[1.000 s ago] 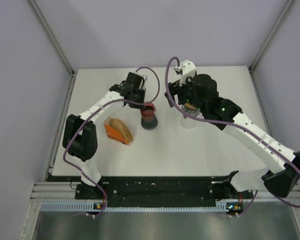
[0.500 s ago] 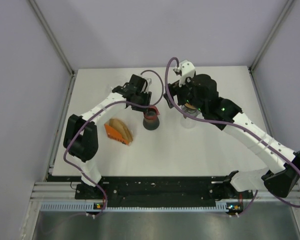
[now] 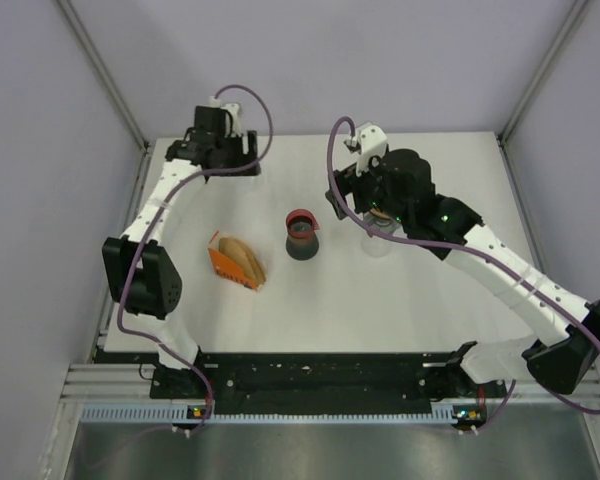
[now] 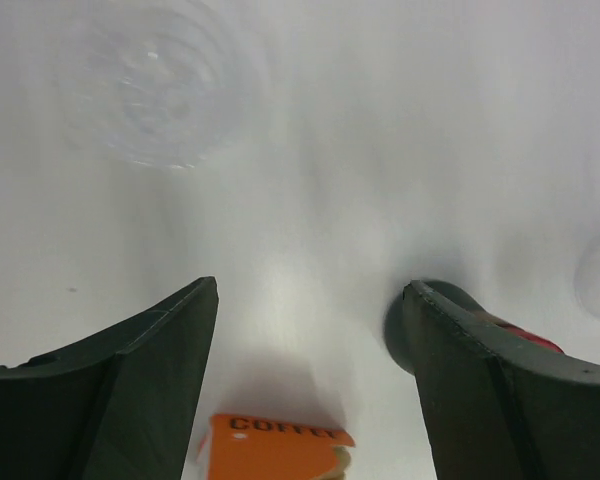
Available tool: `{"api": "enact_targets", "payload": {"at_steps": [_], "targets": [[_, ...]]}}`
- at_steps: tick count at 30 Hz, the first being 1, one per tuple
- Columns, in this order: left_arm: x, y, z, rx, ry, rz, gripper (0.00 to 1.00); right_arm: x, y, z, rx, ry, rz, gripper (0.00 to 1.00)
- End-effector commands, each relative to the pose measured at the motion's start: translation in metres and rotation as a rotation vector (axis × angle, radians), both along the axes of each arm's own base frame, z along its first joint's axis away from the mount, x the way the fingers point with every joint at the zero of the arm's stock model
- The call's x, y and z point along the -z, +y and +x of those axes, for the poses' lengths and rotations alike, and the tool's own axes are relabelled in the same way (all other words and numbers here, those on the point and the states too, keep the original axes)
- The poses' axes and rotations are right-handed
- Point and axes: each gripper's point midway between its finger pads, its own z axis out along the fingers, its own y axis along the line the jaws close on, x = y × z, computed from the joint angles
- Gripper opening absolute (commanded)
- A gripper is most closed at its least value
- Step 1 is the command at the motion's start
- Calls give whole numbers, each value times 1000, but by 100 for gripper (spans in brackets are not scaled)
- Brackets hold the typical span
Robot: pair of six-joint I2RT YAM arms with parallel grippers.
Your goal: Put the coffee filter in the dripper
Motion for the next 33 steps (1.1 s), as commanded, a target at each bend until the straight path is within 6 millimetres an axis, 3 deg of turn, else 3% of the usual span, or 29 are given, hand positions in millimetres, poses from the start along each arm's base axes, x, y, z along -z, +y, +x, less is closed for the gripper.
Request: {"api": "enact_targets", "payload": {"at_steps": [1,4,6,7,12,19,22,25,30,33], "targets": [[-6,72,45,-153,-48,39,80,-13,4,0,-19,-32,20,81],[8,108,70,-226,-46,86,80,-8,6,1,-21,-24,13,81],[16,120,89,-239,-36,99,81,-5,7,3,-21,-19,8,81],[10,123,99,-237,-53,93,81,-4,8,2,-24,-16,6,81],[36,124,128,-198,-44,114,83,-2,6,2,-24,-9,-1,81],[79,130,146,-240,11,121,78,3,4,0,-21,-1,-9,81],[91,126,149,-235,29,104,65,5,5,0,-24,5,-12,81],[96,123,149,-218,37,95,38,7,7,0,-28,9,-14,81],[102,122,144,-185,57,117,4,7,7,0,-31,9,-12,81],[98,124,139,-173,62,117,0,5,7,-2,-37,8,-9,81]]}}
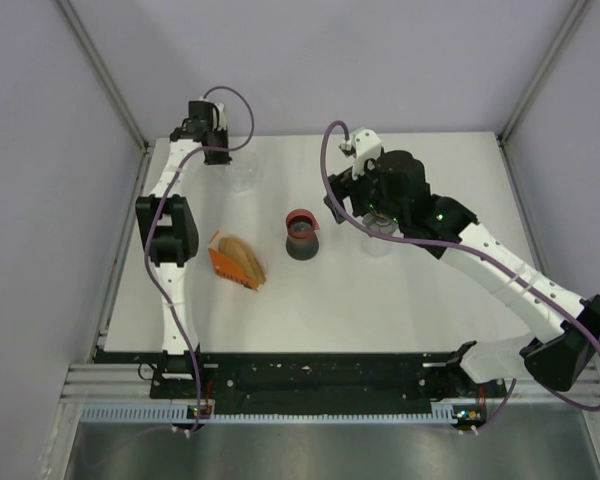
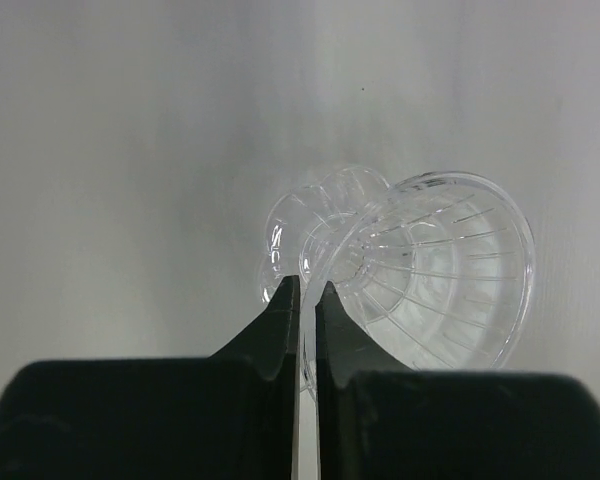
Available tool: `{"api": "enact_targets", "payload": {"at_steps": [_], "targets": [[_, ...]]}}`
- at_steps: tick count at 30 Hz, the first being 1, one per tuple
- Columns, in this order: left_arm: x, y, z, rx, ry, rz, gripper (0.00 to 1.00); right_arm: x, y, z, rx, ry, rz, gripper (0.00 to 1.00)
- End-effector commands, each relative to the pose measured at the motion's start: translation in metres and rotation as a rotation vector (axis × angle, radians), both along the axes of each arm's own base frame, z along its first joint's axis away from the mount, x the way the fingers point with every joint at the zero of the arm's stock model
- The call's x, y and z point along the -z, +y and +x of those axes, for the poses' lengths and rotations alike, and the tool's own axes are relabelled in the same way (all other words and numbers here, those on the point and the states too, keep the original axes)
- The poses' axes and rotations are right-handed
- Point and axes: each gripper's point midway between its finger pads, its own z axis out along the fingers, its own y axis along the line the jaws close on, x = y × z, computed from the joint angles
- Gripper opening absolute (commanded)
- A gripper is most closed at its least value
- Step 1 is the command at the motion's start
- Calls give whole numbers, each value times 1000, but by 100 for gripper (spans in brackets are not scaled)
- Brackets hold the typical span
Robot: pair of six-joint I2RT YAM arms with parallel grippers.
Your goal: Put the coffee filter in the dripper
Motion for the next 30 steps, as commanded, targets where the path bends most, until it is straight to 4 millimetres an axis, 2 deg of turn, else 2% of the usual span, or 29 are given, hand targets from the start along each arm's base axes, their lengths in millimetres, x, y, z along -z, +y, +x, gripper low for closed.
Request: {"api": "enact_targets", "payload": {"at_steps": [1,4,8,9,11,14,16,21,24,27,30], "targets": [[-10,10,-9,18,8,29,0,-12,3,-2,-18,-27,26,81],[-34,-3,-20,75,-8,-28,0,-15,2,-4,-21,-33,33,81],[-79,-30,-45,193,-49,-137,0,-18,0,-4,-14,-40,37,81],[-97,-39,-55,232,-68,-168,0,-18,0,-4,-13,-41,37,81],[-116,-48,-71,278,-80,-193,0,-18,0,-4,-13,-41,37,81],[-138,-65,-98,374,-92,-198,0,-19,0,-5,-15,-43,38,81],[-148,-84,-122,453,-86,-208,0,-19,-1,-5,-12,-42,37,81],[-168,-132,-180,660,-78,-214,0,-20,-3,-5,-20,-64,19,81],[-168,-159,-207,748,-55,-245,0,-20,-5,-6,-18,-63,20,82],[-159,-181,-224,811,-8,-259,0,-20,-6,-7,-16,-64,18,82],[-141,-188,-227,820,44,-233,0,-22,-9,-9,-10,-70,20,82]]}}
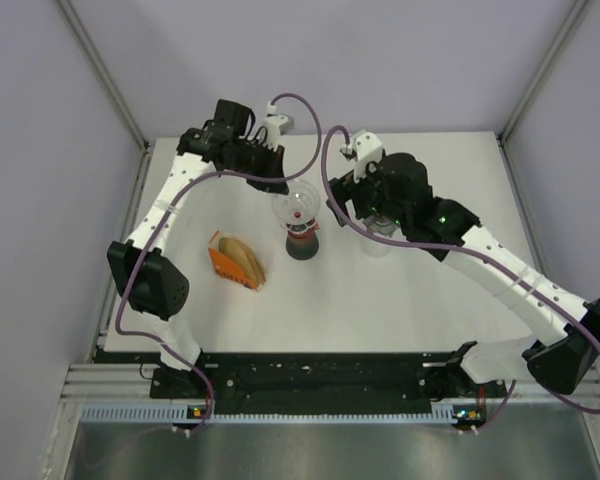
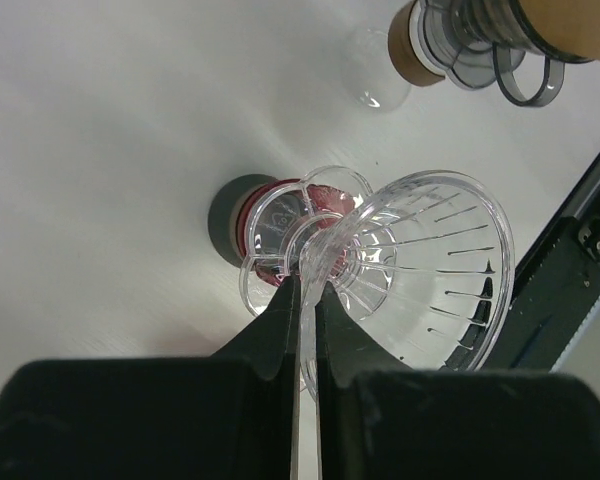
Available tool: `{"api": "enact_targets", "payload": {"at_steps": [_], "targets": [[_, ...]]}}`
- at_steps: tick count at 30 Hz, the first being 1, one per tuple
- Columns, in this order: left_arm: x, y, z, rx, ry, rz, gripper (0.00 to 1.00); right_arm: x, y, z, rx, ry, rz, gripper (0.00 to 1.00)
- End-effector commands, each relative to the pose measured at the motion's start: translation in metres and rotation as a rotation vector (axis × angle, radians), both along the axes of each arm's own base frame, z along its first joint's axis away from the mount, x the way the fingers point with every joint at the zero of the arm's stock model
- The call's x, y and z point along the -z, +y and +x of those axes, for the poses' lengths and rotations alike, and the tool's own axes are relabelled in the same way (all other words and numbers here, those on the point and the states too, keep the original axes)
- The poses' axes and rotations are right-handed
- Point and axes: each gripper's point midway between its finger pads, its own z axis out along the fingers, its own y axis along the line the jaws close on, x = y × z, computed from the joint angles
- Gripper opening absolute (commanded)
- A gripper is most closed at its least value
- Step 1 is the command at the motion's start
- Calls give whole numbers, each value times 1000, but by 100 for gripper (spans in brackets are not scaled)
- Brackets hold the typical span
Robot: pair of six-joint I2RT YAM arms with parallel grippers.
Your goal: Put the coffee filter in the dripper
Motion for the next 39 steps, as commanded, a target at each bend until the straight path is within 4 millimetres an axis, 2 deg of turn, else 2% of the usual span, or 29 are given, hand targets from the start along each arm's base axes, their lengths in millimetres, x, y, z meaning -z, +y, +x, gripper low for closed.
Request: {"api": "enact_targets", "payload": {"at_steps": [1,8,16,26,28,31,32,34,39], "targets": [[18,-6,-8,44,48,22,0,-23,-6,-6,4,-57,43,82],[32,-10,-1,36,61,50,0,-22,-11,-8,14,-61,38,82],[36,-15,11,18,52,46,0,-22,-10,-8,9,-61,38,82],[52,-21,14,35,108,49,0,-21,-10,-7,9,-61,35,82],[51,-21,14,37,108,44,13,-22,-10,-7,9,-62,36,82],[45,-22,13,42,98,39,46,-22,-8,-7,6,-62,37,82],[41,-21,13,40,90,38,51,-23,-8,-7,5,-61,37,82],[30,-20,11,40,79,30,56,-25,-8,-7,0,-62,41,82],[-21,-2,14,-15,-28,-3,76,-34,-4,-8,-7,-64,66,81]]}}
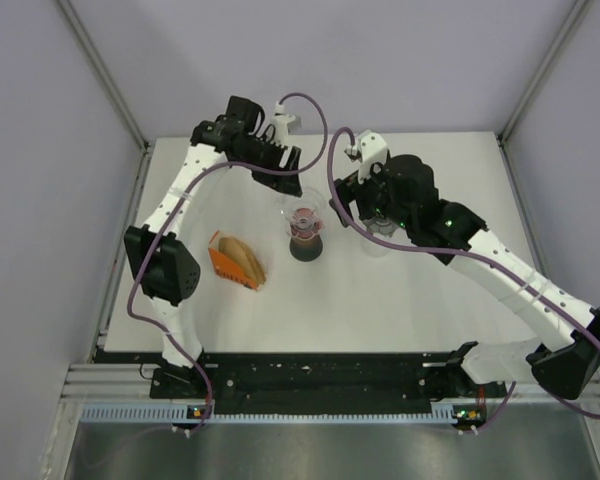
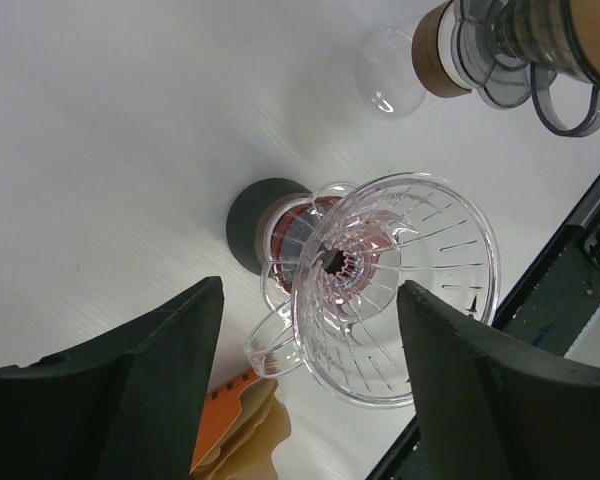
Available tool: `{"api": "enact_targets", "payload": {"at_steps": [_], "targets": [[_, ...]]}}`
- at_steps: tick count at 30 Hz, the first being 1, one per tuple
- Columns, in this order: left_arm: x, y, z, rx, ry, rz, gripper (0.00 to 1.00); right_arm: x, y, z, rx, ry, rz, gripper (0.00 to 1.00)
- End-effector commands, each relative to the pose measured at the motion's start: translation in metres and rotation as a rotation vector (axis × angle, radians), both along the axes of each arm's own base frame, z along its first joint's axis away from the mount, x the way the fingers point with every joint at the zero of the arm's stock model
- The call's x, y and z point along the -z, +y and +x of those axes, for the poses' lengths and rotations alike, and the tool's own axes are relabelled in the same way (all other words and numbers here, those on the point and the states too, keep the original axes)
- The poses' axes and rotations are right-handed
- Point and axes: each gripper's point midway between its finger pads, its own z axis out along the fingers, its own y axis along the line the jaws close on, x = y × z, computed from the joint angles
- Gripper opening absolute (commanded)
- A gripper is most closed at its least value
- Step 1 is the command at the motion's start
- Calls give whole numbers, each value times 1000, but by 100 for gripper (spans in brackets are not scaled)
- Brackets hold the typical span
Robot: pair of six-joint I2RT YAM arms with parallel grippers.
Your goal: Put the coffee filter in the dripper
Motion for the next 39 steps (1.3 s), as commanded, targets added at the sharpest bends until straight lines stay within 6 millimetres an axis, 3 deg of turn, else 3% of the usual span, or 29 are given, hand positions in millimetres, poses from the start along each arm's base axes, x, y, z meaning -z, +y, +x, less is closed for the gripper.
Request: {"api": "enact_targets", "payload": {"at_steps": [1,2,3,6,8,10,14,19,24,30,39], "targets": [[-68,19,3,-53,-161,-56,80,-31,5,-3,-18,-44,70,78],[-76,27,3,-72,-177,-64,82,-34,9,-3,-19,-28,99,75],[-85,34,2,-88,-194,-71,91,-37,14,-4,-27,-21,119,72],[-101,65,0,-159,-227,-76,92,-41,40,-14,-79,-3,151,60],[-106,91,3,-227,-247,-76,92,-36,69,-26,-139,-8,118,57],[-110,121,3,-314,-262,-82,93,-26,102,-43,-222,-7,72,56],[-105,177,0,-443,-272,-49,93,18,162,-67,-390,127,32,56],[-97,221,-7,-570,-262,-16,94,61,210,-73,-434,295,51,42],[-83,233,-8,-607,-248,-12,93,102,236,-55,-335,396,33,39],[-71,232,-6,-611,-222,-31,92,136,247,-37,-244,449,-13,33],[-64,230,-3,-598,-206,-43,92,162,244,-23,-157,459,-51,34]]}}
